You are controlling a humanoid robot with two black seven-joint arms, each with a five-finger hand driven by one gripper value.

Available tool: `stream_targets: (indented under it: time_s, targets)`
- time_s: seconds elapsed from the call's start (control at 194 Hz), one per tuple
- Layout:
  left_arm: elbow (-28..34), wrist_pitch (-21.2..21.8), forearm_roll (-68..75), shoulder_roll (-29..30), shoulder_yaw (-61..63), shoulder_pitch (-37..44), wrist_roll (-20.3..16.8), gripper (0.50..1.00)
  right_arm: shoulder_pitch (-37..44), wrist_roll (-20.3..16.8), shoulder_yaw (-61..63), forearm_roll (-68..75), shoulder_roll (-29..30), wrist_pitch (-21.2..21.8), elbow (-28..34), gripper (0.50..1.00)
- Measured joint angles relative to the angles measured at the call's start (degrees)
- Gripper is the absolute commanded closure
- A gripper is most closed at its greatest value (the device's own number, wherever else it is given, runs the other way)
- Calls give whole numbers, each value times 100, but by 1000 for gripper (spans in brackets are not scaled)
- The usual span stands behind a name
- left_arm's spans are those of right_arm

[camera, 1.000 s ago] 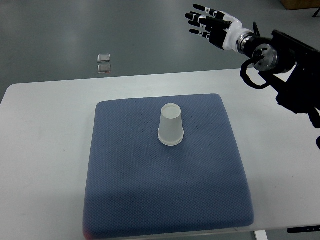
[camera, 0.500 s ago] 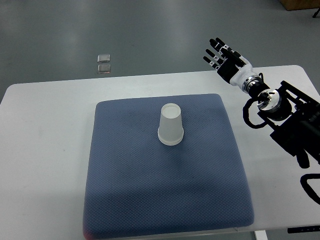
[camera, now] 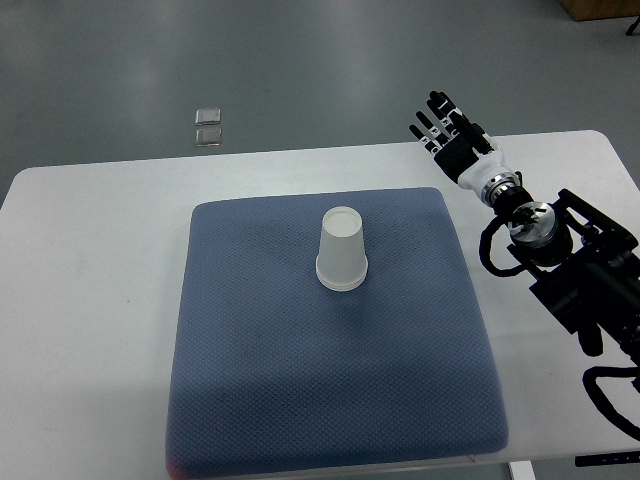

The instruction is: Stack paper cups

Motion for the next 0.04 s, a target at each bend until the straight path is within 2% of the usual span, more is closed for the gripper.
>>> stream_targets:
  time_s: [0.041]
  targets:
    - [0, 0, 0, 0, 0, 0, 0, 500, -11, 36, 2, 0, 15, 2, -12, 587]
